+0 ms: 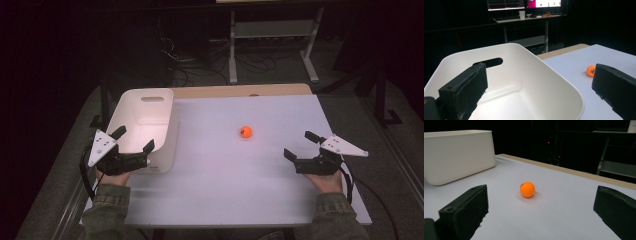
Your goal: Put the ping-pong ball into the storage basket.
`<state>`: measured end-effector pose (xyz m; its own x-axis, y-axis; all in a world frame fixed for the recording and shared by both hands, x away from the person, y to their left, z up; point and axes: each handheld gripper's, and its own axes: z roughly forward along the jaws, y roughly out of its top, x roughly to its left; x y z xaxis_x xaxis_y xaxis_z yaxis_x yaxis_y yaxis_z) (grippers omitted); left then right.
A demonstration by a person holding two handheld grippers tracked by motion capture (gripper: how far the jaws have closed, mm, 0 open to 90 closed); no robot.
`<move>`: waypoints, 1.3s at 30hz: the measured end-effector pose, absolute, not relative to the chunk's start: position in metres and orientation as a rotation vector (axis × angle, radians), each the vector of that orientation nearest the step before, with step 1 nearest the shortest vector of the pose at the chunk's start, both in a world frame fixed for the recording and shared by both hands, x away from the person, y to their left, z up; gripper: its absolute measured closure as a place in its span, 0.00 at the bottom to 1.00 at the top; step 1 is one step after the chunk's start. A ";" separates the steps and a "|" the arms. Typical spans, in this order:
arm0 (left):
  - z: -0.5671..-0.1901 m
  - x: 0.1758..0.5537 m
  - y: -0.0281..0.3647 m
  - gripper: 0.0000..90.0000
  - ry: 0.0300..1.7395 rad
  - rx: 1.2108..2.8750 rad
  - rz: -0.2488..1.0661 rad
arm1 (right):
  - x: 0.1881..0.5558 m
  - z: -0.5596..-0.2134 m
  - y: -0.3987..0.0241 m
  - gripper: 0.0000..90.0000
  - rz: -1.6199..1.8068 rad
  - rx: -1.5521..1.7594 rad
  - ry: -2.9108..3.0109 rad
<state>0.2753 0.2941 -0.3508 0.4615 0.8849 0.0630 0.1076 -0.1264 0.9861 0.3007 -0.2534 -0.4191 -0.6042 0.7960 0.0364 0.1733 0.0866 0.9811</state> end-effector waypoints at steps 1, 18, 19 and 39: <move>-0.349 0.275 0.294 0.00 0.892 1.568 0.851 | 0.301 -0.419 -0.254 0.00 1.553 0.954 1.846; -0.334 0.284 0.291 0.00 0.858 1.619 0.833 | 0.300 -0.419 -0.254 0.00 1.559 0.954 1.843; -0.333 0.285 0.291 0.00 0.855 1.624 0.831 | 0.300 -0.418 -0.253 0.00 1.560 0.951 1.844; -0.311 0.300 0.276 0.00 0.789 1.719 0.781 | 0.299 -0.418 -0.253 0.00 1.564 0.946 1.840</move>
